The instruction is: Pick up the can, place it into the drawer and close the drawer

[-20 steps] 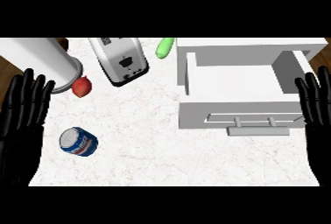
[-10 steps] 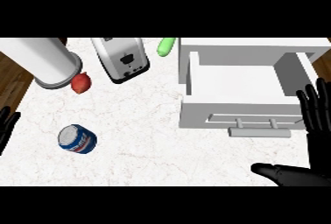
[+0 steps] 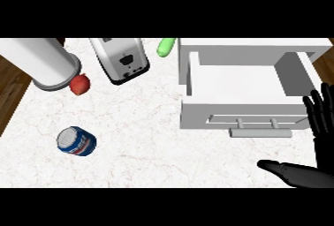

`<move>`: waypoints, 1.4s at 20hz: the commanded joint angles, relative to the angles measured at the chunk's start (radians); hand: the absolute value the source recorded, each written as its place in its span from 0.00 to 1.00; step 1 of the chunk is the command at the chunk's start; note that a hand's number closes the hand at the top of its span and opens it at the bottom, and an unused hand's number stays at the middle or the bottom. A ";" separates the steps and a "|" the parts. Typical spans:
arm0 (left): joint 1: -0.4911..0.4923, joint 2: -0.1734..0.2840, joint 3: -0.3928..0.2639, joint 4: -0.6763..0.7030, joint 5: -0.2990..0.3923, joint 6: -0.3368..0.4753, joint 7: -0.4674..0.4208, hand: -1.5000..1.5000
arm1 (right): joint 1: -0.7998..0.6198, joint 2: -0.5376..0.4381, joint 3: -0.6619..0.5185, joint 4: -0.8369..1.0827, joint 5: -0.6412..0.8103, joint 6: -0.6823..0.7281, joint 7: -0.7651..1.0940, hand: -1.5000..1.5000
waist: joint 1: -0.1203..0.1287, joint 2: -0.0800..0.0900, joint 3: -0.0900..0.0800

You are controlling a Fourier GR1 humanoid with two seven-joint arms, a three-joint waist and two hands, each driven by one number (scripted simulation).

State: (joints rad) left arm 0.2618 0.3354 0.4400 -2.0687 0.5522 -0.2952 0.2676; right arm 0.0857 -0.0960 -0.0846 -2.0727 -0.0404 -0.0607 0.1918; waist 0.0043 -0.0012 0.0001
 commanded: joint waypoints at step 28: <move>-0.058 -0.196 -0.088 0.517 -0.478 -0.060 -0.419 0.00 | 0.068 0.004 -0.099 -0.049 -0.054 0.103 -0.037 0.00 | -0.005 0.001 0.000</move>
State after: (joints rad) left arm 0.1967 0.1412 0.3315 -1.6362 0.1043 -0.3545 -0.0636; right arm 0.1235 -0.1124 -0.1985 -2.1057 -0.1098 0.0296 0.1741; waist -0.0007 -0.0003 -0.0002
